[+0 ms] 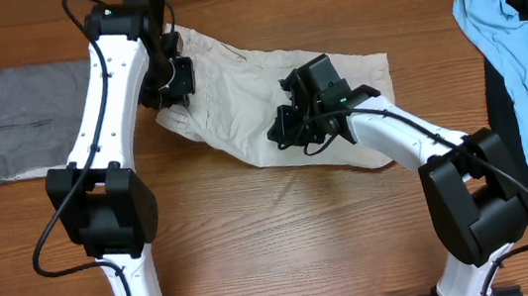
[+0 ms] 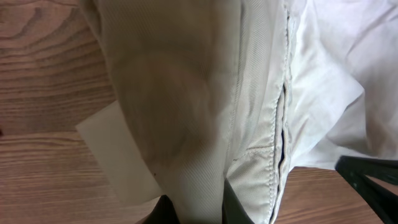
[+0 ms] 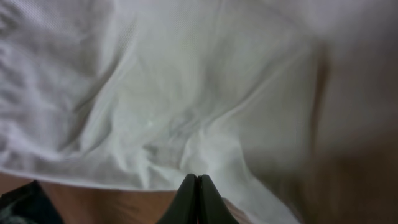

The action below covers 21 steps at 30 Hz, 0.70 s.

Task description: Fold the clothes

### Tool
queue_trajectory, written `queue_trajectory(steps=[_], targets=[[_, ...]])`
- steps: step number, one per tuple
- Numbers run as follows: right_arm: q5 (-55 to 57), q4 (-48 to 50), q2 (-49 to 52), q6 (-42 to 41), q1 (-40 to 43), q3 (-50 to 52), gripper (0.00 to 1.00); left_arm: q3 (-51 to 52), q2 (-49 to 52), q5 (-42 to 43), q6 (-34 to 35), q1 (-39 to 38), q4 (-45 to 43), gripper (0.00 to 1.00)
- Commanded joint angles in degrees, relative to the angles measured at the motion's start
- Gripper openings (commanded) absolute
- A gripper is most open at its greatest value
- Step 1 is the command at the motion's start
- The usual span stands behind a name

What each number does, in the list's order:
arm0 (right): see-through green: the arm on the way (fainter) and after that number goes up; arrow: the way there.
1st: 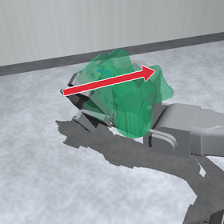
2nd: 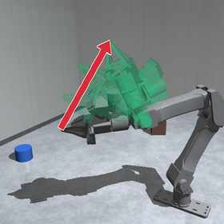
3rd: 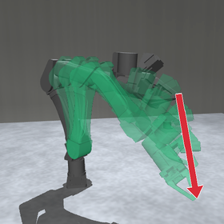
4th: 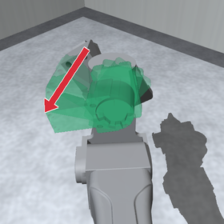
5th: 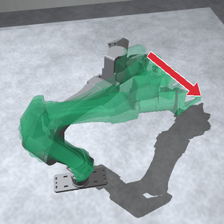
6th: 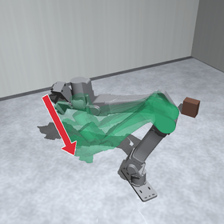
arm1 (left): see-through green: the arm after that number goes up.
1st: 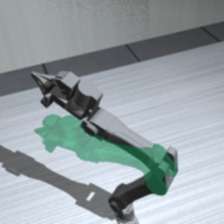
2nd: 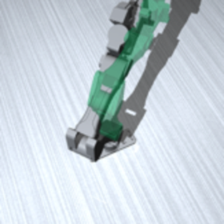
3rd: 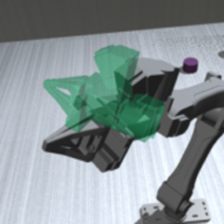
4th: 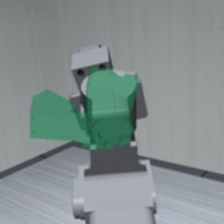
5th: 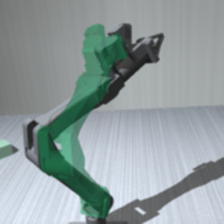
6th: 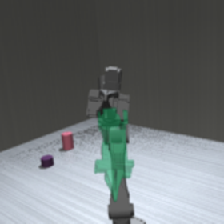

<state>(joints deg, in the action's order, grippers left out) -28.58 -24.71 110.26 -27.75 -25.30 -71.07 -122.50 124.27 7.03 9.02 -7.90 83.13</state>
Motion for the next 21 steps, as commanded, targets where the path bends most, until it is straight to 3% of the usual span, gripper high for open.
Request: queue_trajectory(steps=[1,21], targets=[[5.3,1.1,1.0,-1.1,-0.8,0.7,0.04,-3.9,-0.3,0.3,0.0,-0.5,1.0,0.04],[4.6,3.1,6.9,-8.5,-4.3,0.7,0.04,-8.9,-0.3,0.5,0.0,-1.6,4.1,0.04]])
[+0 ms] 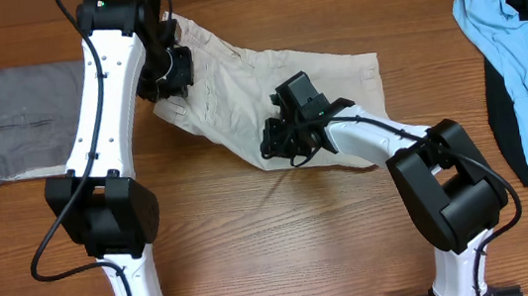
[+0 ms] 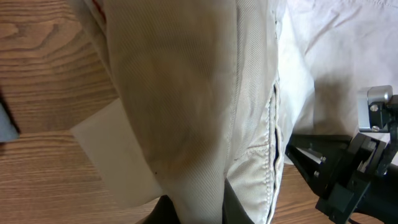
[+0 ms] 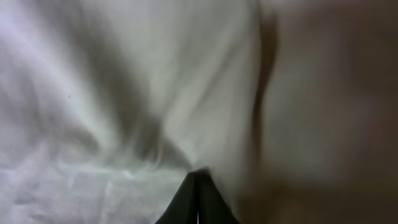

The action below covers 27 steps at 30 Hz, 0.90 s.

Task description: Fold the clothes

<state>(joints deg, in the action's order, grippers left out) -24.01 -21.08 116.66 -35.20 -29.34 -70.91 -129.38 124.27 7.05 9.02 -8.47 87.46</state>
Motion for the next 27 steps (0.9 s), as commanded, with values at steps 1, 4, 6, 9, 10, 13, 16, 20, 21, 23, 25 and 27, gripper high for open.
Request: queue_trajectory(steps=[1,4,6,9,10,13,16,20,21,23,25,27], targets=[[-0.1,-0.5,0.5,-0.7,-0.3,0.5,0.04,-2.0,-0.3,0.5,0.0,-1.2,-0.2,0.04],[-0.9,-0.3,-1.3,0.1,0.5,-1.4,0.04,-2.0,-0.3,0.4,0.0,-1.8,0.1,0.04],[-0.9,-0.2,-3.7,1.4,1.3,-3.8,0.04,-2.0,-0.3,0.3,-0.3,-2.1,0.3,0.04],[-0.9,-0.5,-6.8,1.8,3.1,-7.9,0.04,-2.0,-0.3,0.2,-0.3,-2.1,0.4,0.04],[-0.9,-0.6,-7.3,1.7,3.8,-9.1,0.04,-2.0,-0.3,0.2,-0.3,-2.1,0.5,0.04],[-0.3,0.2,-7.3,1.7,4.7,-10.3,0.04,-2.0,-0.3,0.2,-0.2,-2.1,0.6,0.04],[4.2,0.2,-5.9,1.7,4.6,-10.2,0.04,-2.0,-0.3,0.2,-0.3,-2.1,0.6,0.05],[5.2,2.1,-1.7,0.9,3.6,-10.2,0.04,-2.0,-0.3,0.2,-0.3,-2.1,0.6,0.06],[5.3,2.6,-0.4,0.1,3.3,-10.2,0.04,-2.0,-0.3,0.2,-0.2,-2.1,0.6,0.06],[5.3,3.4,2.4,-1.6,2.5,-10.2,0.04,-2.0,-0.3,0.2,-0.2,-2.1,0.6,0.06],[5.3,4.3,5.4,-2.6,1.6,-10.2,0.04,-2.0,-0.3,0.2,-0.2,-2.1,0.6,0.06],[4.9,5.3,7.7,-2.6,0.7,-10.2,0.04,-2.0,-0.3,0.2,-0.2,-2.1,0.6,0.06]])
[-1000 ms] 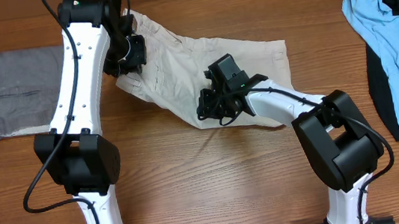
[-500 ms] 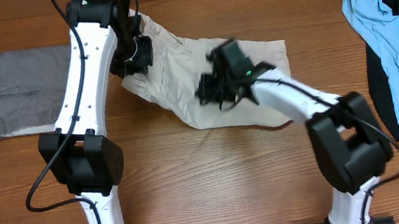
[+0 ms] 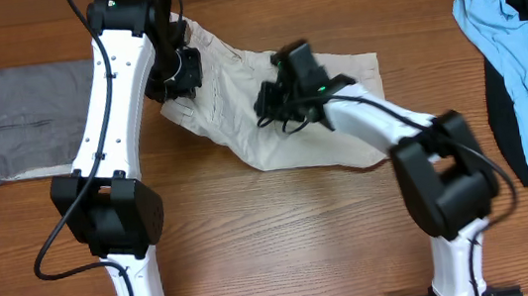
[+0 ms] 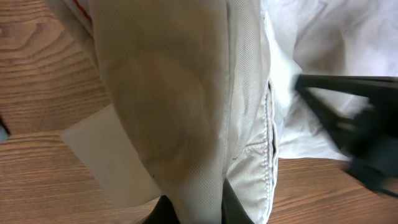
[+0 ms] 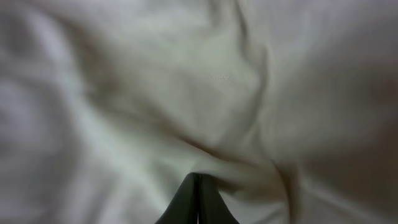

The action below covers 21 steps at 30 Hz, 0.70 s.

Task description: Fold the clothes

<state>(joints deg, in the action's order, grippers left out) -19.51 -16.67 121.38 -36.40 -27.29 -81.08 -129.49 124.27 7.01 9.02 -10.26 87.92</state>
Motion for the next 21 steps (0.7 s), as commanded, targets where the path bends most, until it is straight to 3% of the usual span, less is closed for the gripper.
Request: queue_trajectory(steps=[1,7,14,21], targets=[[0.4,1.3,4.2,-1.4,-2.1,0.0,0.04,-1.9,-0.3,0.3,-0.2,-0.3,0.1,0.06],[0.3,3.1,5.4,-0.6,-3.5,-0.7,0.04,-1.9,-0.3,0.3,-0.2,-0.3,0.2,0.06],[0.2,-3.7,-1.4,5.3,1.9,-8.4,0.04,-1.9,-0.3,0.3,-0.2,-0.3,0.5,0.05],[1.0,-0.3,-1.5,4.7,4.3,-10.5,0.04,-1.9,-0.3,0.3,-0.2,-0.3,0.5,0.05]])
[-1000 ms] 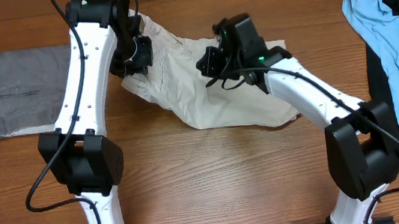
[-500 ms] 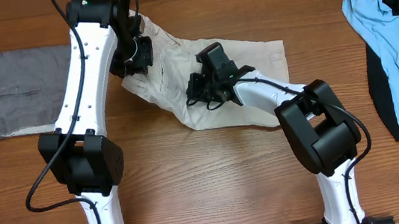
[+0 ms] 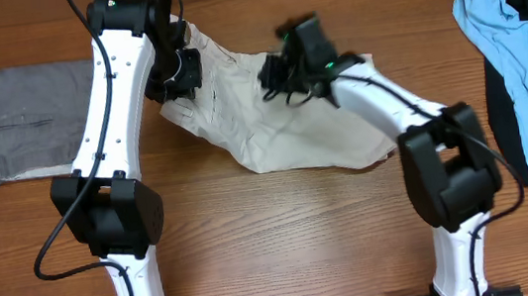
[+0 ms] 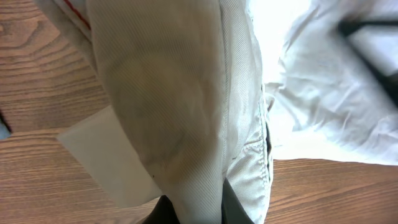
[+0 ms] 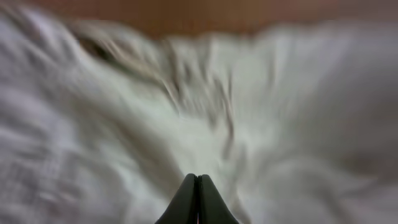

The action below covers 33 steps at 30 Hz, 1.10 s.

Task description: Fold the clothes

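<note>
Crumpled beige shorts (image 3: 302,134) lie in the middle of the wooden table (image 3: 285,245). At their far left end my left gripper (image 3: 179,73) is shut on the waistband. In the left wrist view the ribbed cloth (image 4: 174,93) runs down between the fingers of that gripper (image 4: 193,202), with the fly seam to the right. My right gripper (image 3: 281,74) is shut over the shorts' upper middle. The right wrist view is blurred; pale cloth (image 5: 124,124) fills it and creases run toward the closed tips of the gripper (image 5: 197,180).
A folded grey garment (image 3: 27,120) lies at the far left. A light blue shirt (image 3: 517,49) lies over a black garment at the right edge.
My right gripper has moved from the shorts' middle toward their far edge and a little right. The shorts' far right corner no longer shows. The left gripper still holds the waistband in the same place.
My left gripper held the waistband at the far left at every moment. My right gripper was shut low near the shorts' near edge, then a little further left, then up at the middle, and now near the far edge. The shorts' outline has narrowed.
</note>
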### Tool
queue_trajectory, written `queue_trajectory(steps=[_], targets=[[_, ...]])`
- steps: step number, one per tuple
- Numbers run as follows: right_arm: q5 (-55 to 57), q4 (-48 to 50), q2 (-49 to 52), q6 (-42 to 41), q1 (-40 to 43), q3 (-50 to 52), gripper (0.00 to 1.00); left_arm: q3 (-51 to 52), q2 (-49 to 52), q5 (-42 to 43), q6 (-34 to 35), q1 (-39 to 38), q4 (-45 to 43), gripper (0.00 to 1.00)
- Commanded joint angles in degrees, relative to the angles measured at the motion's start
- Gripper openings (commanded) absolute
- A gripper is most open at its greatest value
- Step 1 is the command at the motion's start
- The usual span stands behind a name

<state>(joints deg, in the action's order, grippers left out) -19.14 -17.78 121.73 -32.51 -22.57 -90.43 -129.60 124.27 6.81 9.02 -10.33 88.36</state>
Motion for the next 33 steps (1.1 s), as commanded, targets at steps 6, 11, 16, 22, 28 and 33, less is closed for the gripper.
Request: queue_trajectory(steps=[6,11,16,22,28,33], targets=[[1.4,4.1,2.1,0.8,-2.7,-1.0,0.04,-1.8,-0.3,0.5,-0.2,-0.2,0.2,0.05],[1.6,4.7,7.8,0.8,-5.8,-1.0,0.04,-1.8,-0.3,0.5,-0.3,-0.2,0.1,0.05],[1.9,5.7,11.2,0.8,-8.3,-1.0,0.04,-1.8,-0.3,0.4,-0.3,-0.2,0.1,0.05],[0.9,6.7,9.1,0.9,-7.5,-3.3,0.04,-1.8,-0.3,0.2,-0.3,-0.2,0.1,0.05],[0.0,5.2,4.5,0.8,-3.2,-5.8,0.04,-1.8,-0.3,0.2,-0.3,-0.2,0.1,0.05],[0.2,5.7,4.5,0.8,-0.8,-6.0,0.04,-1.8,-0.3,0.3,-0.3,-0.2,0.1,0.05]])
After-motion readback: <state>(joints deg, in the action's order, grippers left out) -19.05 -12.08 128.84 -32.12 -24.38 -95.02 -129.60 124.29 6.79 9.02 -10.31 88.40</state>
